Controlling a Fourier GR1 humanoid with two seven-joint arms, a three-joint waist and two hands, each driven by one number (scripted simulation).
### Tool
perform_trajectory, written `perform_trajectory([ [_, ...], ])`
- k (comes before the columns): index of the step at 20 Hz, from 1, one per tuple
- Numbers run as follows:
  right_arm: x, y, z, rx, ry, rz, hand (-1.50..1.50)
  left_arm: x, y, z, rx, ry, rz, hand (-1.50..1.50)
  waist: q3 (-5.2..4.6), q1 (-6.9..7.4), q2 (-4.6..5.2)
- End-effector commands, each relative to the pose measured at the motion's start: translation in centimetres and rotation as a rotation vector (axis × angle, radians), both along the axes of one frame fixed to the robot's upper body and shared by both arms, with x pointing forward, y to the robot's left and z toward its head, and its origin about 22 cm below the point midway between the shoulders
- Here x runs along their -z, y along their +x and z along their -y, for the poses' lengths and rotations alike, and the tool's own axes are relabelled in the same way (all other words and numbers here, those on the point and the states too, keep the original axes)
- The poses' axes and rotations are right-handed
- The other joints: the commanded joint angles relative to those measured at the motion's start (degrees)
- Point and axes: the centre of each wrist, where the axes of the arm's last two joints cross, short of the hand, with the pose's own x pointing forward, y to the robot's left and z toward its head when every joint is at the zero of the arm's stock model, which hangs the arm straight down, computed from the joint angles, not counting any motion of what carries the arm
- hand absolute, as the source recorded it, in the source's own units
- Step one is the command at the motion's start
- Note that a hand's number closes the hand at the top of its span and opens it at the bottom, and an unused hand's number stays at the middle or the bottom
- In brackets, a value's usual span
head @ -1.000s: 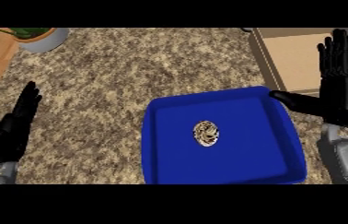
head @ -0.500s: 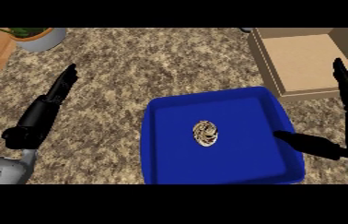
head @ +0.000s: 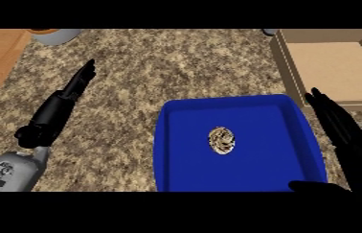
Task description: Pick the cupcake from the tray and place it in the cardboard box
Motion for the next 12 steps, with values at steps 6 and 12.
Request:
perform_trajectory([
  [6,-2.9,-0.8,-6.2,0.021,-0.298,-0.271,-1.5,0.3,0.5,0.5,0.056,0.006,0.018,0.0,-0.05,2.79,0.42],
  [12,-1.2,0.3,-12.3,0.063,-0.357,-0.379,-1.5,-0.4,1.0,1.5,0.061,0.001,-0.004,0.0,0.04,2.48,0.24],
])
